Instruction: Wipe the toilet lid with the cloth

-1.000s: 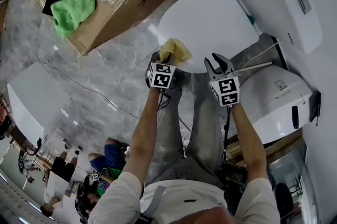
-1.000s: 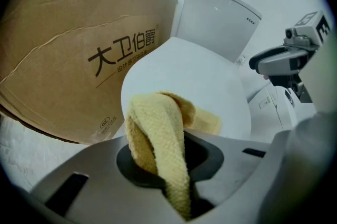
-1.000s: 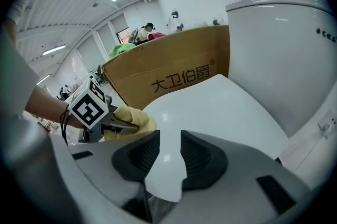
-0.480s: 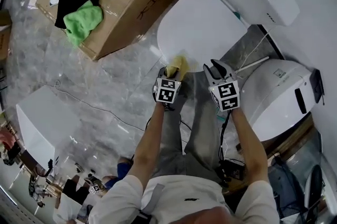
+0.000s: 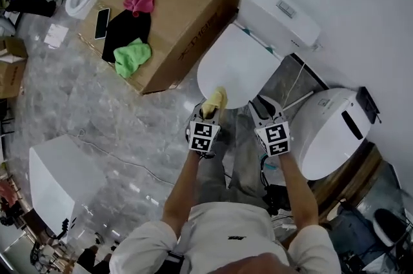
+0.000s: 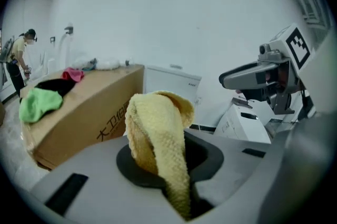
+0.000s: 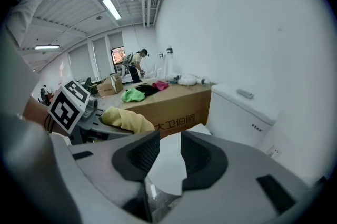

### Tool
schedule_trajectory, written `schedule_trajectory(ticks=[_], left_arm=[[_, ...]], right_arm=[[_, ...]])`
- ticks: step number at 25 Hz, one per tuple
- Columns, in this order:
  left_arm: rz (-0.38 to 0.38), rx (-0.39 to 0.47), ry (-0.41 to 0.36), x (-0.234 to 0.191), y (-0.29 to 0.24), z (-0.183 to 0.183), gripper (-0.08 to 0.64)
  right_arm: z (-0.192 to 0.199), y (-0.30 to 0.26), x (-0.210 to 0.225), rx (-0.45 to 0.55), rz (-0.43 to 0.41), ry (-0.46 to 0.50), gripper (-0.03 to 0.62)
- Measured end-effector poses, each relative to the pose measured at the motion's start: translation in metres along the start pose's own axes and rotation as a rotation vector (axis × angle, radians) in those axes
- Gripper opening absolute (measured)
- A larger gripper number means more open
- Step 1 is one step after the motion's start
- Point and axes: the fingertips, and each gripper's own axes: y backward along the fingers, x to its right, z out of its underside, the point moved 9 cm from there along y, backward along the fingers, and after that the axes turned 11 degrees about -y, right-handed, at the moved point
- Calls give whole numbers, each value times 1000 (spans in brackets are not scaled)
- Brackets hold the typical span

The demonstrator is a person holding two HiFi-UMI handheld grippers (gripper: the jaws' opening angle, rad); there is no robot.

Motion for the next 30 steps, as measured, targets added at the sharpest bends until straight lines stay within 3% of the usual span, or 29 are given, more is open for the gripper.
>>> schedule_trajectory(ticks=[6,12,16,20,30], left_arm=[[-71,115,-54,14,59,-79,80],[-195,167,-79,43,95,-130,80],[-264,182,-83,58,107,-152,80],[-313,204,-70,65,120,-165,80],[-315,305,-101,68,146,-190,80]], right_arm=[[-52,59,-9,122,-24,18,138],[-83,95,12,193,-115,3,138],[-97,112,31,189,-178,47,138],[-104,129,35,194,-184,64,138],[-126,144,18,273,-157,110,138]])
